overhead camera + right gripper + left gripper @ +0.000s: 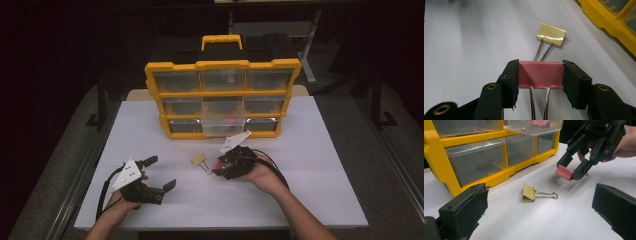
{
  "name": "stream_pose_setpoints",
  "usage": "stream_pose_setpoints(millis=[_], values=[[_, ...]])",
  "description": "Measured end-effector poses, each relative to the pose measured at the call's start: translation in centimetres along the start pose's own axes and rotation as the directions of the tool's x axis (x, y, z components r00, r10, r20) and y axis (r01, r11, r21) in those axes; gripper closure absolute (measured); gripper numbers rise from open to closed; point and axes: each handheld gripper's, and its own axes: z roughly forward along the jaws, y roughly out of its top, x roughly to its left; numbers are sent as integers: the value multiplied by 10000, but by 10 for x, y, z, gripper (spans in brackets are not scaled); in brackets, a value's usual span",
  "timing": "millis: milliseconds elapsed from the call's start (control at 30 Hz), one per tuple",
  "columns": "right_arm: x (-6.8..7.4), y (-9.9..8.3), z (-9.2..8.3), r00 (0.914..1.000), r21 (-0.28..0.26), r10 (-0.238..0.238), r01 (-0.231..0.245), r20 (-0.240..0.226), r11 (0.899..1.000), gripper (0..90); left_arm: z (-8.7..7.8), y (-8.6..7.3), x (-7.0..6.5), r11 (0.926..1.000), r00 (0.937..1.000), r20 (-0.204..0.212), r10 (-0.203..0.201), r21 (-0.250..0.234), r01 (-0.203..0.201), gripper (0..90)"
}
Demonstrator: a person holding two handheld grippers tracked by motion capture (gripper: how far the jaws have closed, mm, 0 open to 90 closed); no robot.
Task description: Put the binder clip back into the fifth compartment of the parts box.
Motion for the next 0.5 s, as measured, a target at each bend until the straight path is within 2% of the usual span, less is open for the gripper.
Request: stream_pose_setpoints(millis=[433,500], values=[[-17,-16,-24,9979,-130,485,-480,420,9988,488,-1,0,2,10000,10000,-90,14,-43,-14,0],[-18,-17,-29,9955,-237,861,-852,404,9961,489,-1,0,2,10000,10000,-99,8,-58,-9,0]])
